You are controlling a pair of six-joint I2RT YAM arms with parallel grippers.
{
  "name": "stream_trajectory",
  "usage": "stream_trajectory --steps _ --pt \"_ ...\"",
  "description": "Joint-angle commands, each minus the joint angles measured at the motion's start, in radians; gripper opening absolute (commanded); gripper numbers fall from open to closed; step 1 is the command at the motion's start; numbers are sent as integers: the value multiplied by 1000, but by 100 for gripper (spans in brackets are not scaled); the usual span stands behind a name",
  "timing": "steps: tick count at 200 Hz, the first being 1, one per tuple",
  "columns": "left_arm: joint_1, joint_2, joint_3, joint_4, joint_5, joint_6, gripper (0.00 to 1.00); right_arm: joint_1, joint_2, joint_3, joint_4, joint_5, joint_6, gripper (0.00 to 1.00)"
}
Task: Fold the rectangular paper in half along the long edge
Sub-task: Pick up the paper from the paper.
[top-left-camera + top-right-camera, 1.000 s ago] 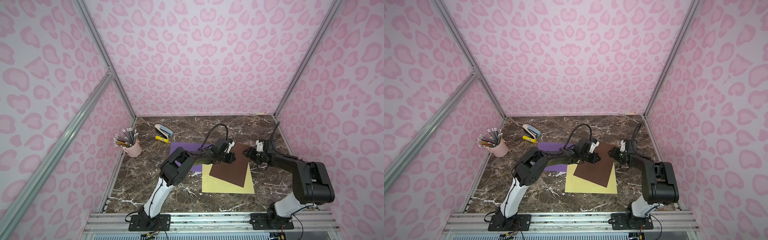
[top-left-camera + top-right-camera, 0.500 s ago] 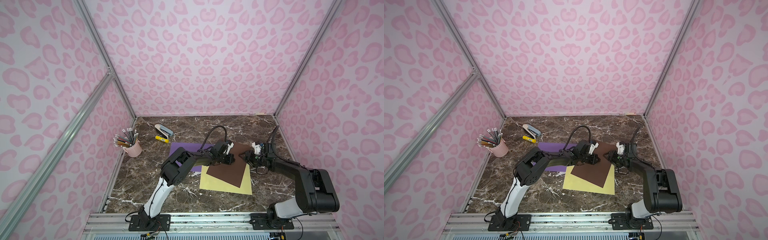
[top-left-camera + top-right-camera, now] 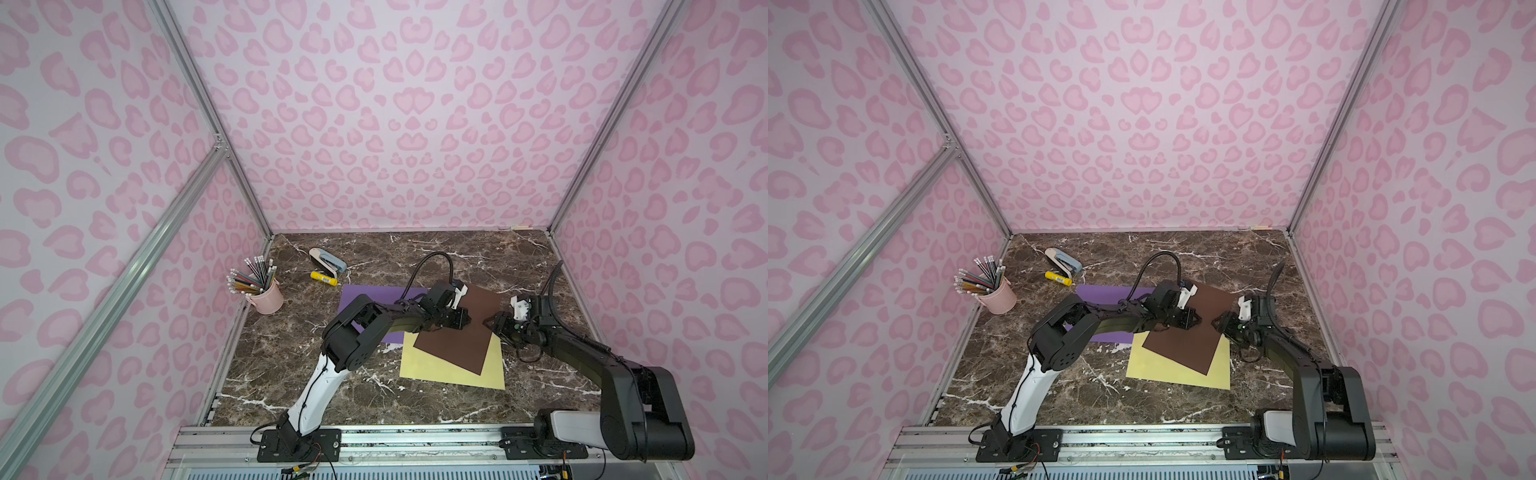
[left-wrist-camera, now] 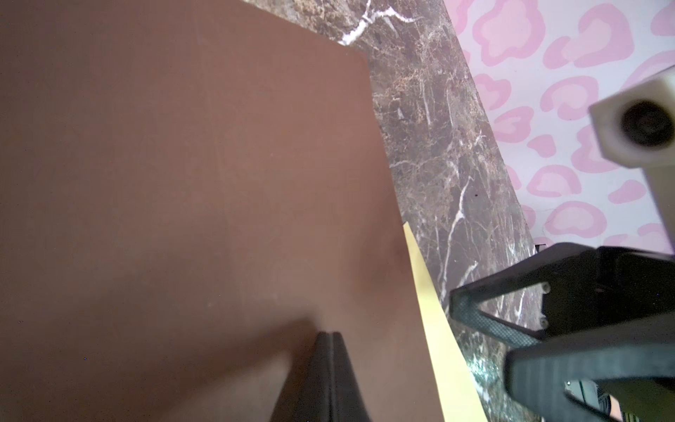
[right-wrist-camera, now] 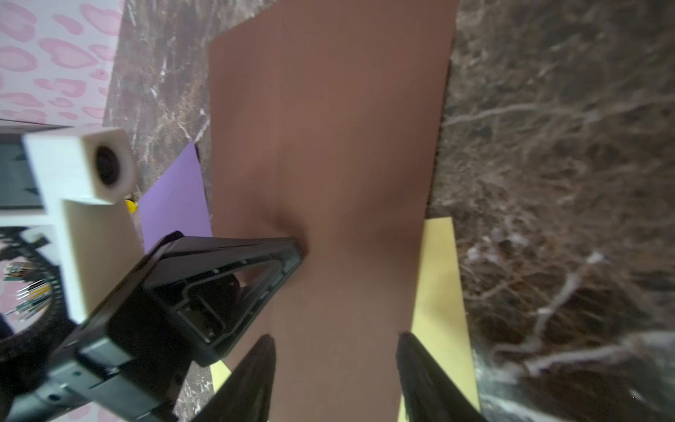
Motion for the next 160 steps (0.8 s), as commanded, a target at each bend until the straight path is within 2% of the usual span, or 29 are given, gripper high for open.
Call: stream_trajectory --steps 1,32,71,93,137,160 --pt "0 2 -10 -90 -37 12 3 5 42 11 -18 58 -15 57" --pt "0 5 -12 -86 -33 7 3 34 87 34 -30 147 -28 57" --pt "0 4 -16 -83 -29 7 3 118 151 58 49 78 16 57" --pt "-2 -5 -27 -77 -30 3 4 145 134 57 106 47 67 57" --pt "-2 -16 -47 -72 -39 4 3 155 52 133 2 110 41 56" --pt "-2 -14 -53 -64 -34 5 3 167 69 139 6 90 40 50"
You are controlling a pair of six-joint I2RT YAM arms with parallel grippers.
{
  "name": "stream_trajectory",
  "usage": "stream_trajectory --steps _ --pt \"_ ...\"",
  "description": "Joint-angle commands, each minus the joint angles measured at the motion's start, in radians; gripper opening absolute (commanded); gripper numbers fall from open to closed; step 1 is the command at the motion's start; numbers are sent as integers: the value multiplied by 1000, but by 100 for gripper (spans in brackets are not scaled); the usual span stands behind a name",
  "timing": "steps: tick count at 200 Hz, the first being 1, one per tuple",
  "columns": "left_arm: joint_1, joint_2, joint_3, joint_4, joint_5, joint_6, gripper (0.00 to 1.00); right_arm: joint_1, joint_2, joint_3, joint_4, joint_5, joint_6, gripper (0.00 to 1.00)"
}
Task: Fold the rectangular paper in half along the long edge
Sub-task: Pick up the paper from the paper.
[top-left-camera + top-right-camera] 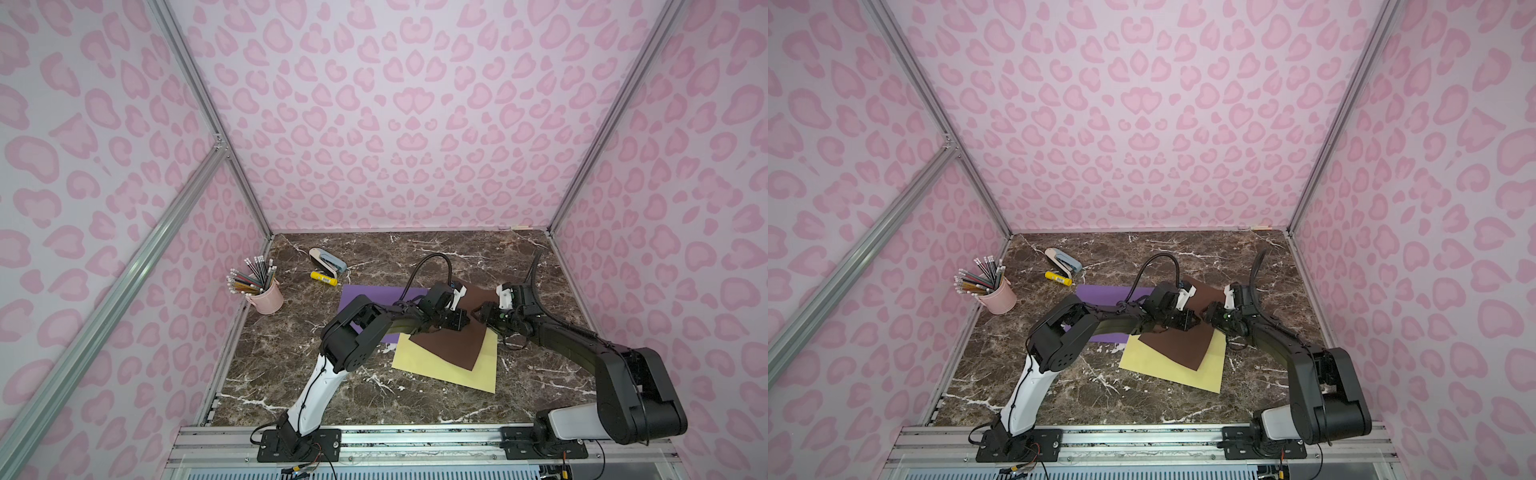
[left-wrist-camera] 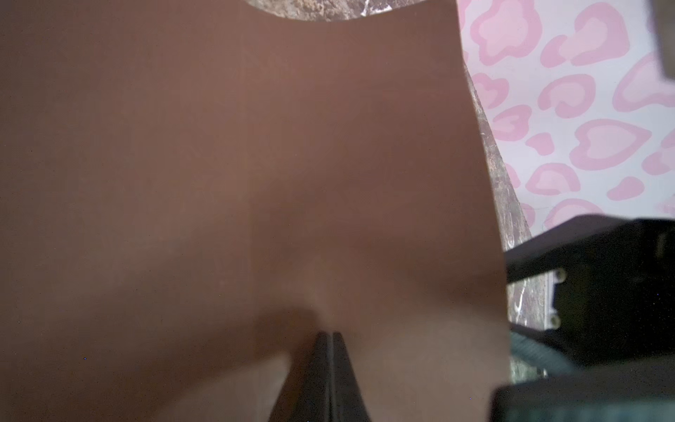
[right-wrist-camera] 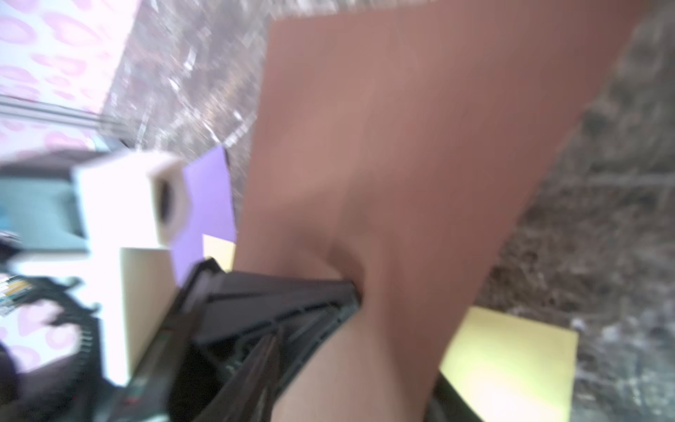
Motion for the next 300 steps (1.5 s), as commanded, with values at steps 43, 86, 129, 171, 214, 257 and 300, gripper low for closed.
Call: stream_trajectory --steps 43,86,129,171,214,257,300 --pt "0 -17 -28 -99 -37 7 4 51 29 9 -21 27 15 27" --pt "0 -45 -30 -87 -41 7 3 53 25 36 -42 24 -6 8" --pt "0 -102 -32 -54 -46 5 3 55 10 24 -12 -17 -8 0" --pt "0 -126 -20 -61 -58 13 3 55 -6 42 -33 -28 -33 0" --pt "21 -209 -56 -95 -87 17 4 43 -5 81 -92 -91 -99 0" --pt "124 -522 -204 -147 -176 77 28 78 3 169 -205 -237 -195 0" --pt "168 -820 -396 -95 -258 110 54 244 -3 272 -207 -461 -229 0"
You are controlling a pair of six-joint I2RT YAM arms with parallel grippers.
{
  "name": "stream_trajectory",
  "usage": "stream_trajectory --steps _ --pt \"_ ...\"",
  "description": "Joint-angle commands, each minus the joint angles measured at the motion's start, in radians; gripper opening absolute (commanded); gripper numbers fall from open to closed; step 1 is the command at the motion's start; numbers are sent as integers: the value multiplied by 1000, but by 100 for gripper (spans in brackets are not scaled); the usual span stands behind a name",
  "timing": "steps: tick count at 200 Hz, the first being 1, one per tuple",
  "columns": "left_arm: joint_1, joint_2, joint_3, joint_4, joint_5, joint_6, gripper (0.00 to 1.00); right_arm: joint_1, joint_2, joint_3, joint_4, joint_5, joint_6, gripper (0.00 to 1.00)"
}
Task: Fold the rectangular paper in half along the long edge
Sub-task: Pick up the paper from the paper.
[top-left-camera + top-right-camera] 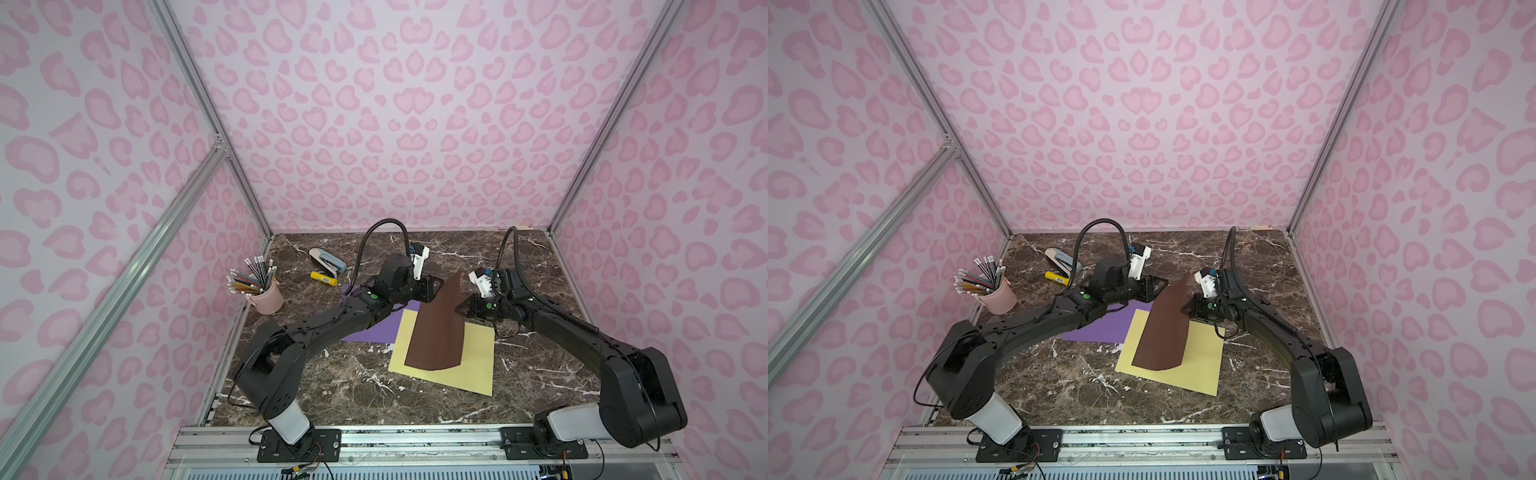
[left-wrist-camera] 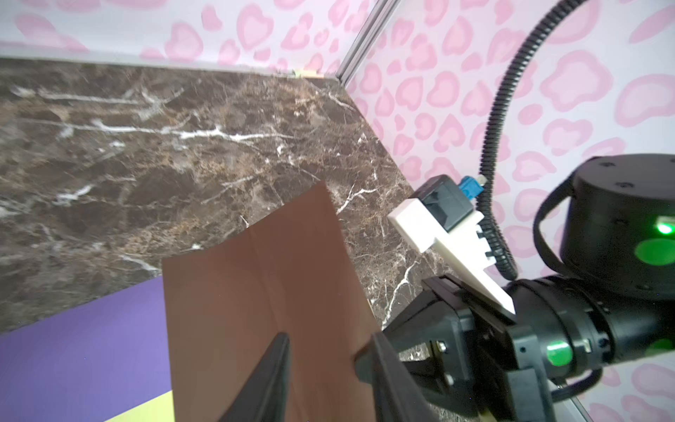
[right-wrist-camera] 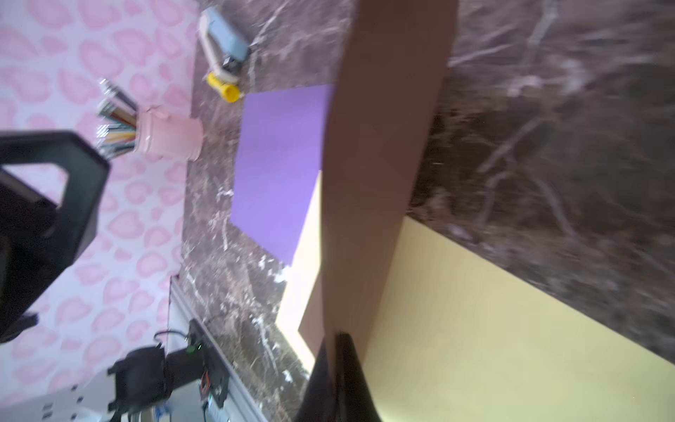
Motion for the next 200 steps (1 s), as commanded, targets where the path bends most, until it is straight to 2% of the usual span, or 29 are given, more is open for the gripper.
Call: stream_trajectory --steps 1,16,29,45,72,104,127,162,200 --pt "22 -124 -101 51 -71 30 54 69 -7 28 13 -193 -28 0" --pt "36 -219 -197 114 -69 23 59 100 -4 -10 95 -224 25 0" --pt "55 -287 -283 191 -34 5 59 101 8 -63 157 -217 64 0" --pt "72 -351 -384 297 21 -24 56 99 38 -118 197 -170 77 0" --pt "72 -383 -476 357 58 -25 50 74 75 -184 228 -87 91 0" --pt "66 -306 -512 365 86 -50 20 -20 64 -262 276 -13 145 0" --pt "35 -252 -502 344 66 -43 13 -89 33 -318 312 34 171 0" --pt "-19 -129 -413 249 26 6 4 -102 82 -290 264 61 104 0" --pt "-29 5 -333 105 -48 28 4 -124 129 -236 197 90 39 0"
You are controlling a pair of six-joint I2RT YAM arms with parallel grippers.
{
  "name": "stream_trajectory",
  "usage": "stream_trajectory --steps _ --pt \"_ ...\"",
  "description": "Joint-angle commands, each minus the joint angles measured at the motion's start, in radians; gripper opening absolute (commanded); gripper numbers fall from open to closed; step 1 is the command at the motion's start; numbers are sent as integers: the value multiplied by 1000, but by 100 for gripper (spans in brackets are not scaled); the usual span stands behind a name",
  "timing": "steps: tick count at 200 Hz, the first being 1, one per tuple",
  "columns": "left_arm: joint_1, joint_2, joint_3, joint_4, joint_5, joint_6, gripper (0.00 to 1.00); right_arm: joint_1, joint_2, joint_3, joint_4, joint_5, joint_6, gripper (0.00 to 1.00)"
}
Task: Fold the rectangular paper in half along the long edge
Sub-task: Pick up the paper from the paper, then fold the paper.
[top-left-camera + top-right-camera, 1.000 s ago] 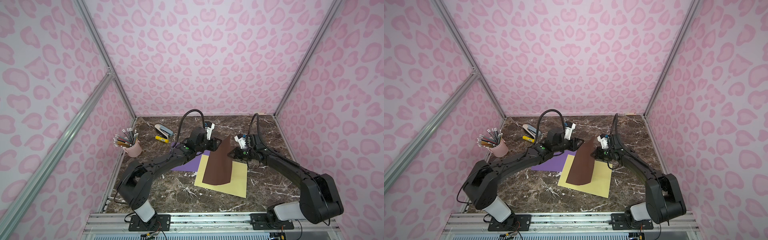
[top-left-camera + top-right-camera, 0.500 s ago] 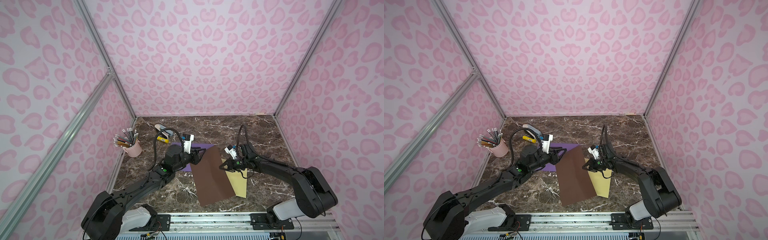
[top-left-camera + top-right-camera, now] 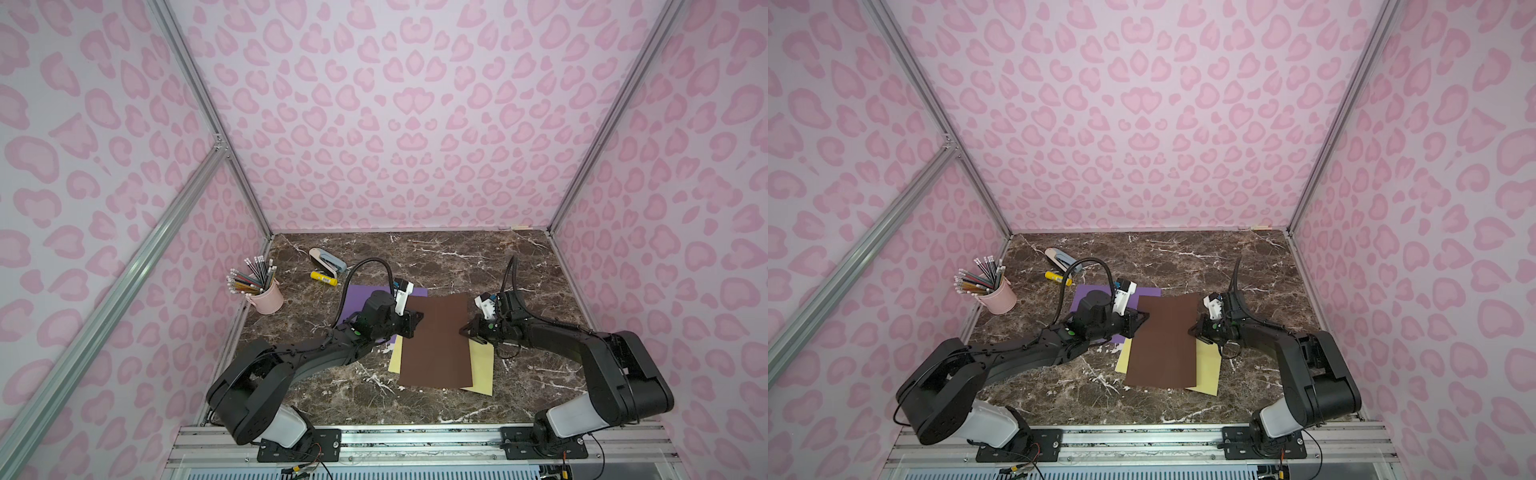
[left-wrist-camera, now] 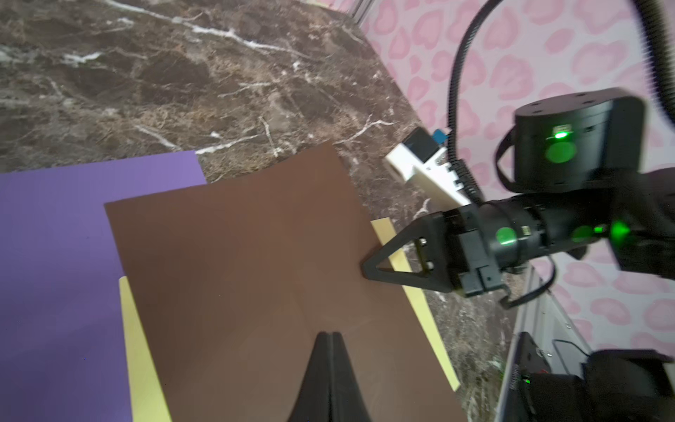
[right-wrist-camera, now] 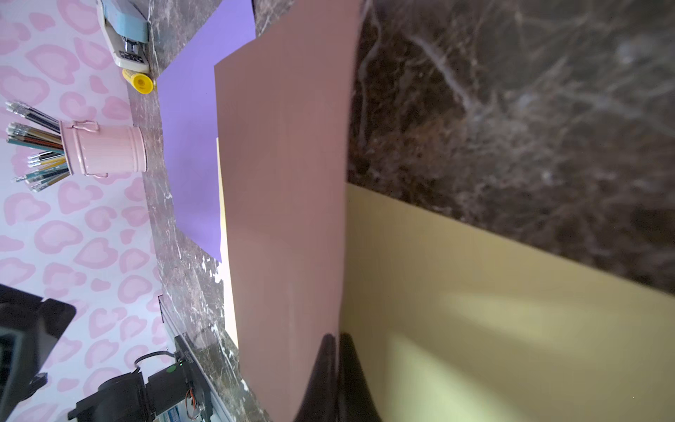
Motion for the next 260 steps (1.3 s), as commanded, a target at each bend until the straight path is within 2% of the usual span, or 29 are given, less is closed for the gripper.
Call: stream_trajectory --steps 1,20,46,137,160,183,208,222,244,260 --pt "-2 44 27 -94 -58 30 4 -12 10 34 -38 37 -61 0" --pt "-2 77 40 -115 -74 26 4 -30 10 58 -67 54 -82 0" --pt "-6 150 67 -95 -23 29 4 -30 36 89 -87 48 -102 0" --pt "-14 259 103 -152 -77 11 4 -29 80 129 -110 36 -124 0" --pt "-14 260 88 -143 -75 -5 4 -30 68 113 -111 33 -120 10" --pt "-18 264 73 -136 -75 -18 4 -29 49 95 -110 30 -113 24" --pt "-22 270 68 -137 -78 -22 4 -29 18 82 -117 30 -106 29" --pt "-24 271 67 -137 -80 -25 4 -30 0 80 -122 31 -103 25" --pt "-25 277 69 -138 -79 -26 4 -30 -14 81 -128 17 -98 4" --pt "-28 280 74 -136 -75 -26 4 -26 -20 90 -133 7 -96 0"
